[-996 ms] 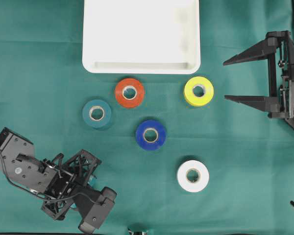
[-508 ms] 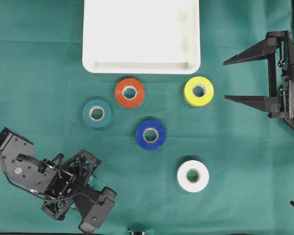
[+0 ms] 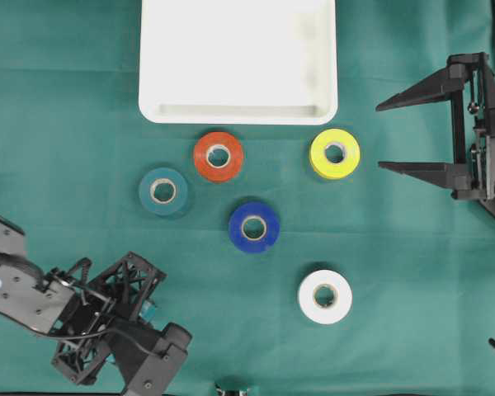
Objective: Pick up the tape from a random location and place it into the white case.
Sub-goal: 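Lift the black tape roll off the table with the left gripper, then carry the black roll up and over the white tray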
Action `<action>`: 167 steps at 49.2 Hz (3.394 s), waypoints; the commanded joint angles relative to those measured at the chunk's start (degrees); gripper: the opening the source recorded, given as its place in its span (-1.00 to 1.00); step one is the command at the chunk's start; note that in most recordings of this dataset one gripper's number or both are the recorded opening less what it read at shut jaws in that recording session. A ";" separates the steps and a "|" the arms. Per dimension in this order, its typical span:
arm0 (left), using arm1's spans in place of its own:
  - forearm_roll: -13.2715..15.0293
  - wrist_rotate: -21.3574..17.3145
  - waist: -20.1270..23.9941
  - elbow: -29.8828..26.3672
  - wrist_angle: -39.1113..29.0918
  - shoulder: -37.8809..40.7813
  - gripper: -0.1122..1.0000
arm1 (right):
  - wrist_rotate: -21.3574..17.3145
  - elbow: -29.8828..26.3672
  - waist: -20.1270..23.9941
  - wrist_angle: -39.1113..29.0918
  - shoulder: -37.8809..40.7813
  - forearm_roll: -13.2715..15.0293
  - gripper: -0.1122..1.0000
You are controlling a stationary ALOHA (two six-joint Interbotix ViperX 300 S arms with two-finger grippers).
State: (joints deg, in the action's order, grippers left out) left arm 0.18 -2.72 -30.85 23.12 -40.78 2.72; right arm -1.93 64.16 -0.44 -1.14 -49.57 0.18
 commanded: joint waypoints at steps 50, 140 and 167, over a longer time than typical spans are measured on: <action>-0.70 -0.35 2.11 -23.64 -27.07 -12.39 -0.46 | -0.09 -1.58 -0.09 0.18 0.62 0.00 0.85; -0.70 -0.18 10.99 -24.26 -27.95 -12.57 -0.46 | -0.09 -1.49 -0.09 -0.26 1.23 0.00 0.85; -0.70 -0.44 30.41 -23.99 -27.86 -12.66 -0.46 | -0.09 -1.58 -0.09 -2.11 1.23 0.00 0.85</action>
State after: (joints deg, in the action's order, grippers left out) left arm -0.35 -3.08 -2.37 0.35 -68.91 -8.79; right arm -1.93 64.16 -0.44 -3.43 -48.60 0.18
